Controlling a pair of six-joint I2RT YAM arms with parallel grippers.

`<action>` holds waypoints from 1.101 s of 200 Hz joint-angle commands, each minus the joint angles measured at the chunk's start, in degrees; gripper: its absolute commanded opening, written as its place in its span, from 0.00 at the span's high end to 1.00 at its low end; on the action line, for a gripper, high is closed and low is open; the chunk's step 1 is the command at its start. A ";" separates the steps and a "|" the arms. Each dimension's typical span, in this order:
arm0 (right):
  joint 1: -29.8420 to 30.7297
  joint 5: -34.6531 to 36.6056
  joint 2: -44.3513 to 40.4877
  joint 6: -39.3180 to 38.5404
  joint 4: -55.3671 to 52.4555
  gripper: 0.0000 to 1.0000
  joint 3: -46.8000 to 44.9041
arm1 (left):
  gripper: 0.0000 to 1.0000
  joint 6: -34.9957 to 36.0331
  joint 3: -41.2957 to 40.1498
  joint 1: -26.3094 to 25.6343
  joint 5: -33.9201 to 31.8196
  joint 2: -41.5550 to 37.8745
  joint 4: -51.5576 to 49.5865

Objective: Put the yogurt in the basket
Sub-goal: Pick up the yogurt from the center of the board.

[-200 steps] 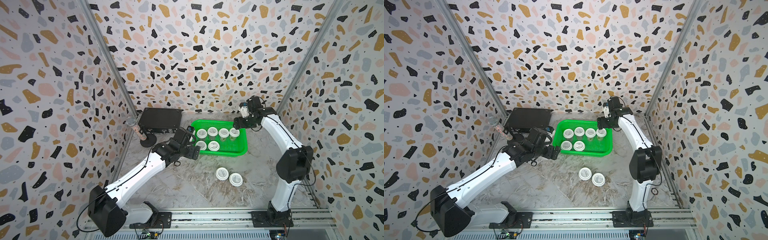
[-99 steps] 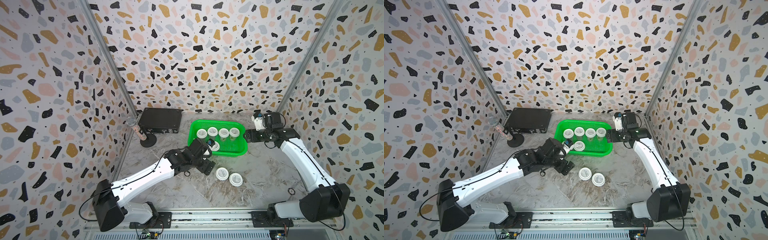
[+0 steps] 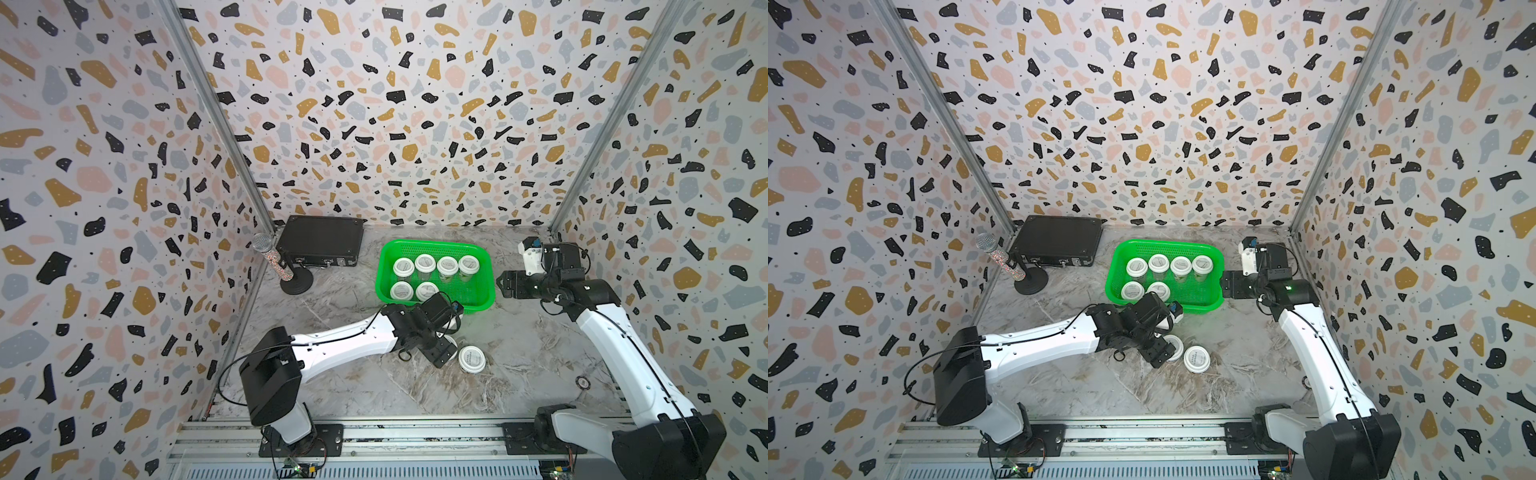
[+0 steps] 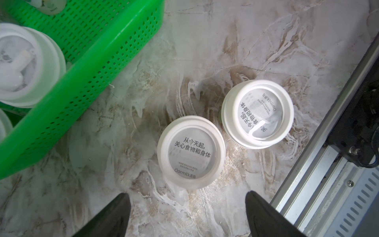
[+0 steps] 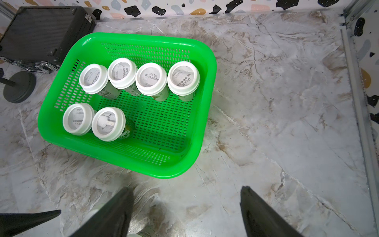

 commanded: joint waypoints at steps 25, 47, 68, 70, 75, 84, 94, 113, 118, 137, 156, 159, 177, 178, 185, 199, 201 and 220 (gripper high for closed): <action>-0.05 -0.27 -2.02 1.61 -0.14 0.14 -1.01 | 0.10 0.54 4.55 -0.22 1.81 5.11 2.26; -0.05 -0.17 -2.29 1.61 -0.13 0.14 -1.17 | 0.10 0.55 5.34 -0.28 2.08 6.50 2.16; -0.05 -0.25 -2.51 1.60 -0.11 0.14 -1.33 | 0.11 0.63 5.56 -0.26 1.67 7.14 2.08; -0.05 -0.26 -2.48 1.64 -0.11 0.14 -1.31 | 0.11 0.63 5.56 -0.24 1.65 7.19 2.14; -0.05 -0.26 -2.43 1.67 -0.12 0.14 -1.39 | 0.11 0.62 5.56 -0.31 1.64 7.31 2.24; -0.05 -0.35 -2.39 1.76 -0.16 0.14 -1.33 | 0.11 0.65 5.63 -0.17 1.69 7.58 2.37; -0.05 -0.43 -2.39 1.85 -0.08 0.14 -1.47 | 0.12 0.66 5.64 -0.26 1.59 8.08 2.35; -0.05 -0.36 -2.47 1.80 -0.07 0.14 -1.55 | 0.14 0.58 5.77 -0.21 1.39 8.88 2.03; -0.05 -0.35 -2.47 1.78 -0.11 0.14 -1.61 | 0.14 0.54 5.74 -0.18 1.38 8.99 1.99; -0.04 -0.33 -2.30 1.71 -0.09 0.14 -1.64 | 0.15 0.42 5.56 -0.17 1.81 8.99 2.34; -0.05 -0.43 -2.22 1.78 0.07 0.14 -1.85 | 0.16 0.56 5.86 -0.31 1.93 9.34 2.35; -0.05 -0.43 -2.21 1.78 0.07 0.14 -1.88 | 0.17 0.54 5.90 -0.26 1.91 9.49 2.34; -0.05 -0.43 -2.28 1.71 0.08 0.14 -1.87 | 0.18 0.64 6.43 -0.25 1.82 10.19 1.82; -0.05 -0.43 -2.29 1.70 0.08 0.14 -1.85 | 0.18 0.63 6.43 -0.24 1.82 10.21 1.82; -0.04 -0.35 -2.36 1.69 0.12 0.14 -1.89 | 0.19 0.63 6.48 -0.24 1.91 10.36 1.81; -0.05 -0.34 -2.30 1.52 0.15 0.14 -1.85 | 0.20 0.64 6.43 -0.28 2.08 10.79 2.06; -0.05 -0.30 -2.36 1.54 0.13 0.14 -1.84 | 0.20 0.63 6.41 -0.25 2.03 10.82 2.07; -0.05 -0.38 -2.40 1.51 0.07 0.14 -1.98 | 0.22 0.54 6.27 -0.23 1.95 11.26 2.21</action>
